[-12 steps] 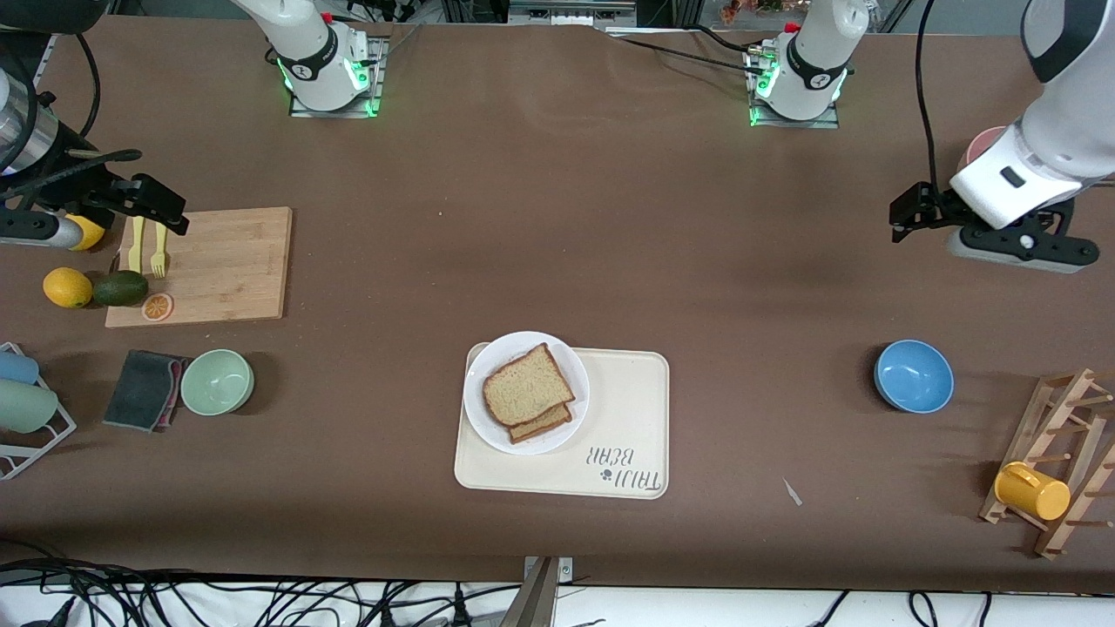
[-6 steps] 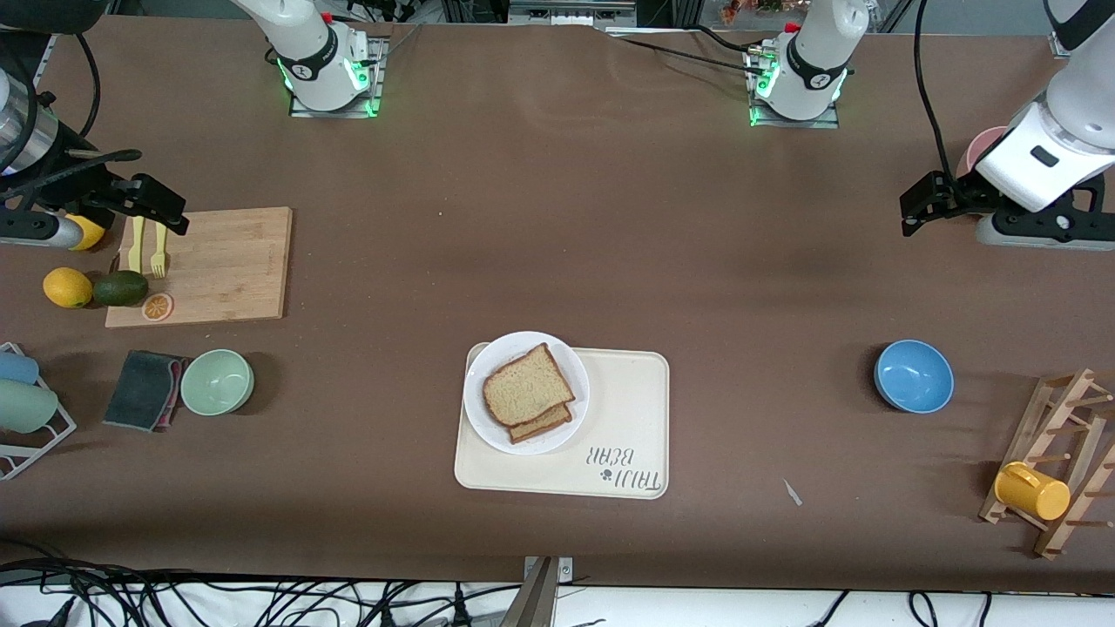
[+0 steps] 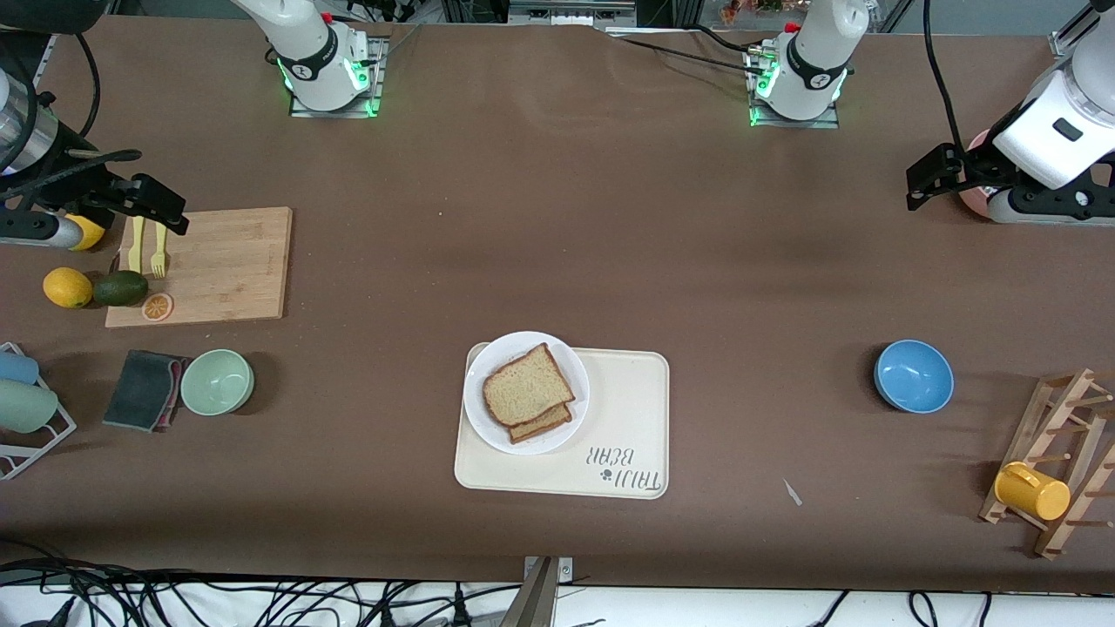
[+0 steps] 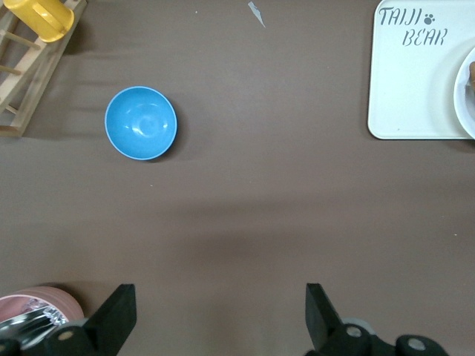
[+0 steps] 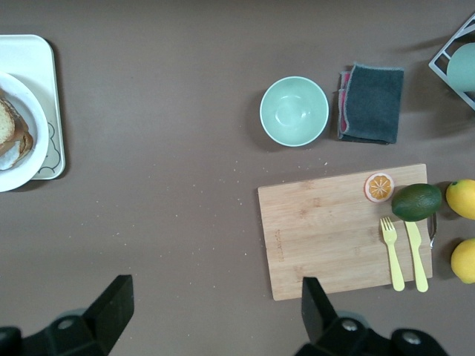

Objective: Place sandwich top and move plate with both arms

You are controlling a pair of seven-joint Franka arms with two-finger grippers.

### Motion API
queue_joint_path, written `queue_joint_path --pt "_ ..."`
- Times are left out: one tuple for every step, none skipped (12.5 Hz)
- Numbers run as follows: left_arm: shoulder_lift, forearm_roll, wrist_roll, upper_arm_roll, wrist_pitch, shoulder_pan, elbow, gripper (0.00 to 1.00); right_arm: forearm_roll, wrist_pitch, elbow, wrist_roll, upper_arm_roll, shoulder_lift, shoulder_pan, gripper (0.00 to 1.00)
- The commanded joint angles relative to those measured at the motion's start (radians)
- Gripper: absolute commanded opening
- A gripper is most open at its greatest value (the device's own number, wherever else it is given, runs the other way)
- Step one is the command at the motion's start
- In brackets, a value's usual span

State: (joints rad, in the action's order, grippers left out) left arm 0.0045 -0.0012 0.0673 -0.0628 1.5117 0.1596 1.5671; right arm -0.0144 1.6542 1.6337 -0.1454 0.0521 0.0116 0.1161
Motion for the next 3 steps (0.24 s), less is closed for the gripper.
queue_joint_path --pt "0.026 -0.026 0.0 -0.008 -0.024 -0.005 -0.036 1.0 0.004 -0.021 -0.023 0.015 0.0 0.005 -0.004 1.0" --pt "0.026 -0.025 0.002 -0.006 -0.022 -0.005 -0.035 1.0 0.004 -0.021 -0.023 0.015 0.0 0.007 -0.004 1.0" --pt "0.025 -0.026 0.002 -0.006 -0.022 -0.005 -0.033 1.0 0.004 -0.021 -0.023 0.015 0.0 0.007 -0.004 1.0"
